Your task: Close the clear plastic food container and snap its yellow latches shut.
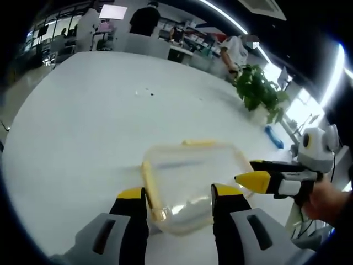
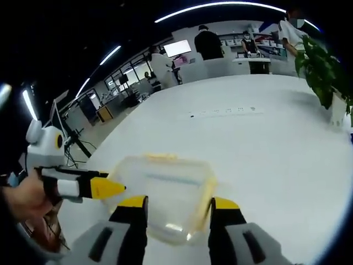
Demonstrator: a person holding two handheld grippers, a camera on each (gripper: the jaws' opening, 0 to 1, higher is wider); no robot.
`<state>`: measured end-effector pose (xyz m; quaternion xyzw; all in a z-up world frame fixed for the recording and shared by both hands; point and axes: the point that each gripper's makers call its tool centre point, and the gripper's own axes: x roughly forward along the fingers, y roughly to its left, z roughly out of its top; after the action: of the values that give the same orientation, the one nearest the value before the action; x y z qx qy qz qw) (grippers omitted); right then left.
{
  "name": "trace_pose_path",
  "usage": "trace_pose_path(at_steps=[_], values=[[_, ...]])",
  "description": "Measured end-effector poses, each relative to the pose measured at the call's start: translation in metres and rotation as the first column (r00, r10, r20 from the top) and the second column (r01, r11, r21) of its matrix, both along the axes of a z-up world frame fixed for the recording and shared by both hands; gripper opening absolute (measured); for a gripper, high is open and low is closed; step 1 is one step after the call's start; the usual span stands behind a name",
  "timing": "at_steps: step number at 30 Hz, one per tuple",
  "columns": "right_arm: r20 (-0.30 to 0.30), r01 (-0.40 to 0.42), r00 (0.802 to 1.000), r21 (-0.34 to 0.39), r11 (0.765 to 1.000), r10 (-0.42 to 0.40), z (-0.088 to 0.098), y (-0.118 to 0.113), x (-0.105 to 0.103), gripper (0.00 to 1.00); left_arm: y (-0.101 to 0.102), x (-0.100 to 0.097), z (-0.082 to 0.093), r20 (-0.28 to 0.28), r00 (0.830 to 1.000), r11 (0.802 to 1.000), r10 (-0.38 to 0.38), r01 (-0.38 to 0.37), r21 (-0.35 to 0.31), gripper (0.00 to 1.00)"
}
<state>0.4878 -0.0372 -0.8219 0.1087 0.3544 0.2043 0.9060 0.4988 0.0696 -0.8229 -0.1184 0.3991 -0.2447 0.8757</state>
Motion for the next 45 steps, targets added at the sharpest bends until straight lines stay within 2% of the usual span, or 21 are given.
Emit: trace_pose_path(at_steps=[7,23,33,45], values=[[0.004,-0.020,1.000,0.005,1.000,0.020,0.000,0.019,0.011,0.41,0.021,0.009,0.000,-0.004,1.000,1.000,0.016,-0.016,0.003,0.44],[0.019,-0.032,0.999,0.018,0.999,0.032,0.000,0.054,0.047,0.40,0.058,0.045,0.000,-0.001,0.998,0.998,0.058,-0.058,0.003,0.45],[0.002,-0.050,0.999,0.012,0.999,0.050,0.001,0.062,0.076,0.40,0.066,0.074,0.000,0.008,0.997,0.997,0.082,-0.082,0.002,0.45],[-0.003,-0.045,0.999,0.010,0.999,0.045,0.001,0.066,0.082,0.40,0.069,0.082,0.001,0.008,0.995,0.995,0.098,-0.098,0.003,0.45]])
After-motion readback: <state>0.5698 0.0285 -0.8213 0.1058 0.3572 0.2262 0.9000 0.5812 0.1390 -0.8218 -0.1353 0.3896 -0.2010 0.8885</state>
